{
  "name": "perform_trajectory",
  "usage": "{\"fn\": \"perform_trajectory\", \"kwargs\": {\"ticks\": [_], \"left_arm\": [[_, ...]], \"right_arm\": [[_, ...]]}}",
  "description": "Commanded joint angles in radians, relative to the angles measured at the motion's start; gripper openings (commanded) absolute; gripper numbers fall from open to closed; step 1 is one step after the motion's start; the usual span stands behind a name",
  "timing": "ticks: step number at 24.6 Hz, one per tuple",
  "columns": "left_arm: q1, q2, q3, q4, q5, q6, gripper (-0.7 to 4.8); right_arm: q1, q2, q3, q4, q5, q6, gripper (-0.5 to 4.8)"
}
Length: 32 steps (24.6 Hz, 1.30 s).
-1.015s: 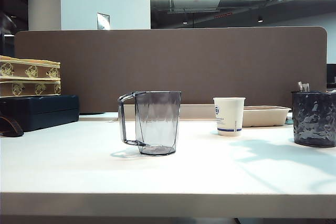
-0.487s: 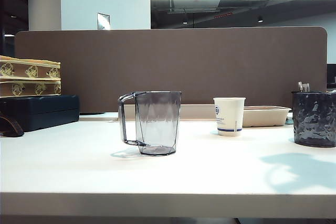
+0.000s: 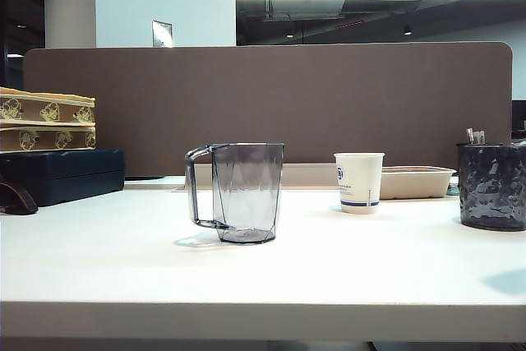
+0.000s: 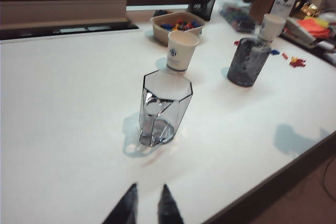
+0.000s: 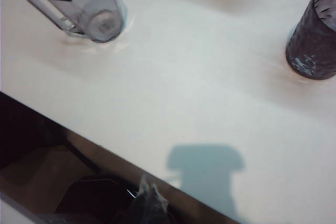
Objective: Pick up the letter "c" and put it in the paper cup.
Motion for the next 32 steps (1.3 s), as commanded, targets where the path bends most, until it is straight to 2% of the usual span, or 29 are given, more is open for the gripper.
{"fn": "perform_trajectory", "kwargs": {"ticks": [1,4,7,8,10,16,18,21,27,32], "left_arm": [[0.0,-0.021,0.007,0.012,0.005,-0.017,0.48],[0.0,-0.026,0.007,0.032,-0.04,-0.017,0.47],[0.0,-0.025,0.006,0.058,-0.13,-0.015,0.46],[0.0,-0.025,0.003,0.09,-0.197,-0.008,0.44],[0.0,-0.025,-0.008,0.136,-0.257,-0.008,0.44],[0.0,-0.025,-0.061,0.208,-0.265,-0.01,0.44],[0.0,-0.025,-0.079,0.211,-0.315,-0.01,0.44],[0.0,-0.025,-0.103,0.224,-0.376,-0.011,0.44],[0.0,-0.025,-0.171,0.278,-0.374,-0.063,0.44],[0.0,-0.025,-0.218,0.309,-0.374,-0.066,0.44]], "right_arm": [[0.0,-0.051,-0.019,0.02,-0.006,0.002,-0.01],[0.0,-0.091,-0.034,0.053,0.0,0.001,-0.01],[0.0,-0.117,-0.053,0.133,0.021,-0.007,-0.01],[0.0,-0.126,-0.074,0.218,0.037,-0.007,-0.01],[0.0,-0.124,-0.102,0.332,0.064,-0.007,-0.01],[-0.001,-0.091,-0.178,0.527,0.066,-0.006,-0.01],[-0.001,-0.074,-0.214,0.586,0.064,-0.006,-0.01],[-0.001,-0.059,-0.24,0.624,0.055,-0.002,0.0],[-0.001,-0.052,-0.296,0.668,0.073,-0.002,0.0],[-0.001,-0.024,-0.337,0.676,0.136,-0.001,-0.01]]}}
